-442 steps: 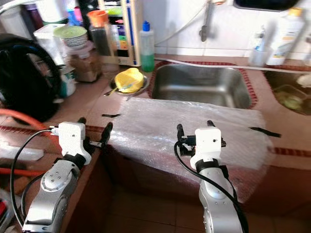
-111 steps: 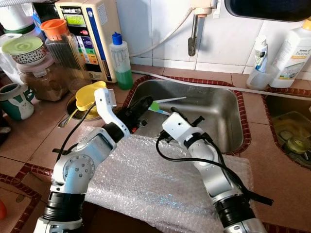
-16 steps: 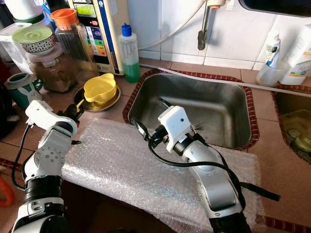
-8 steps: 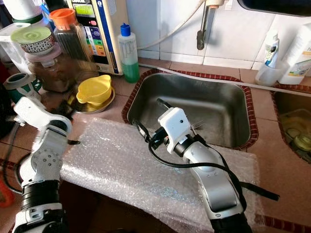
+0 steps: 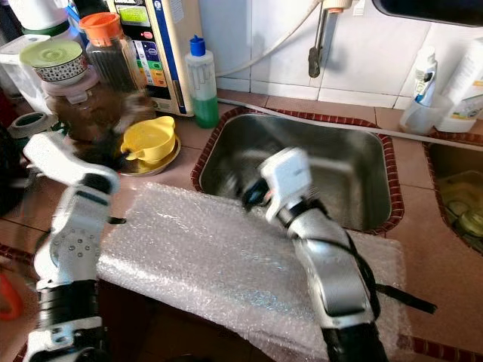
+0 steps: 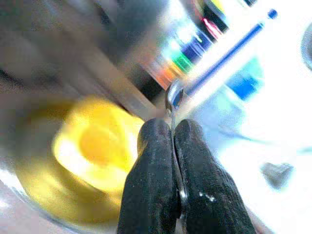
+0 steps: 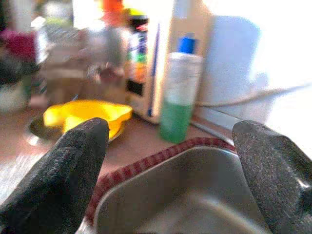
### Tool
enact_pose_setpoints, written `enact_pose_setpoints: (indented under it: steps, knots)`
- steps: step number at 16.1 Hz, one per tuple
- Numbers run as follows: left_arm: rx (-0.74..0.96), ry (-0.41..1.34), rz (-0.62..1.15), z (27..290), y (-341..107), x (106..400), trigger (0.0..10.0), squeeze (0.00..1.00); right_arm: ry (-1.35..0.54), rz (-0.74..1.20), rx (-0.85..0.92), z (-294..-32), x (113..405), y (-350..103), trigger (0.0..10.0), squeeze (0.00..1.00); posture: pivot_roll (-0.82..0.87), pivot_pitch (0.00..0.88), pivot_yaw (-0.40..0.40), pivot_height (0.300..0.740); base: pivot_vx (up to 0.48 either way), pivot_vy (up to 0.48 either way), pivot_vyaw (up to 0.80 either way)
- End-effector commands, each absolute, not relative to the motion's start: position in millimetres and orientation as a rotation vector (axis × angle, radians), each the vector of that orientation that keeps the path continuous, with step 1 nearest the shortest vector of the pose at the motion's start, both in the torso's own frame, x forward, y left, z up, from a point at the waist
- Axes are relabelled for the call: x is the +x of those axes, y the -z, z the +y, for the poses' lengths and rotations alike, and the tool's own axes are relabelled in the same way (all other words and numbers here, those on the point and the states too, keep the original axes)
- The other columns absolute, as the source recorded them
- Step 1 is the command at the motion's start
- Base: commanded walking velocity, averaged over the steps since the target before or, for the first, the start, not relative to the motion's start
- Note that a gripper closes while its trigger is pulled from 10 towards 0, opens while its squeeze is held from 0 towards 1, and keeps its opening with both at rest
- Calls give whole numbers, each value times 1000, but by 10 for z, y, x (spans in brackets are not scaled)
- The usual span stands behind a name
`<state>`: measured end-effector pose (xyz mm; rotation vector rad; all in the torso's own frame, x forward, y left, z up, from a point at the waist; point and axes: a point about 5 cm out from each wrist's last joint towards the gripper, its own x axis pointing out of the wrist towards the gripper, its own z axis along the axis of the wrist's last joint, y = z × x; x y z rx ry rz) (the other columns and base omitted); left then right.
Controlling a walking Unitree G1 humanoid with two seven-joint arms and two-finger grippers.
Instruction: Kitchen organization
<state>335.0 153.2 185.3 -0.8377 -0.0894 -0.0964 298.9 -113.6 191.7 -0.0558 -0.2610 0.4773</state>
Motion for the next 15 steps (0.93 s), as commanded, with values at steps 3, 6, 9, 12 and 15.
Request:
enact_pose_setpoints:
  steps: [3,6,9,12,15]
  knots:
    - [-900,368,-32,1237,-1934,3309,0,0,-372,-236,90,-1260,3101,-1962,10000,0,24,43,83,740,0,0,0]
    - [-901,504,-1,1070,-1942,3276,0,0,-328,-207,231,-1290,3148,-1967,10000,0,13,42,88,740,0,0,0]
    - [-868,680,49,852,-1972,3176,0,0,-318,-160,400,-1264,3177,-1958,10000,0,9,39,91,740,0,0,0]
    - [-849,803,81,686,-1990,3079,0,0,-380,-109,535,-1135,3208,-1962,10000,0,9,36,91,740,0,0,0]
    - [-825,867,121,615,-1950,3004,0,0,-393,-114,551,-1075,3235,-1981,10000,0,14,36,89,740,0,0,0]
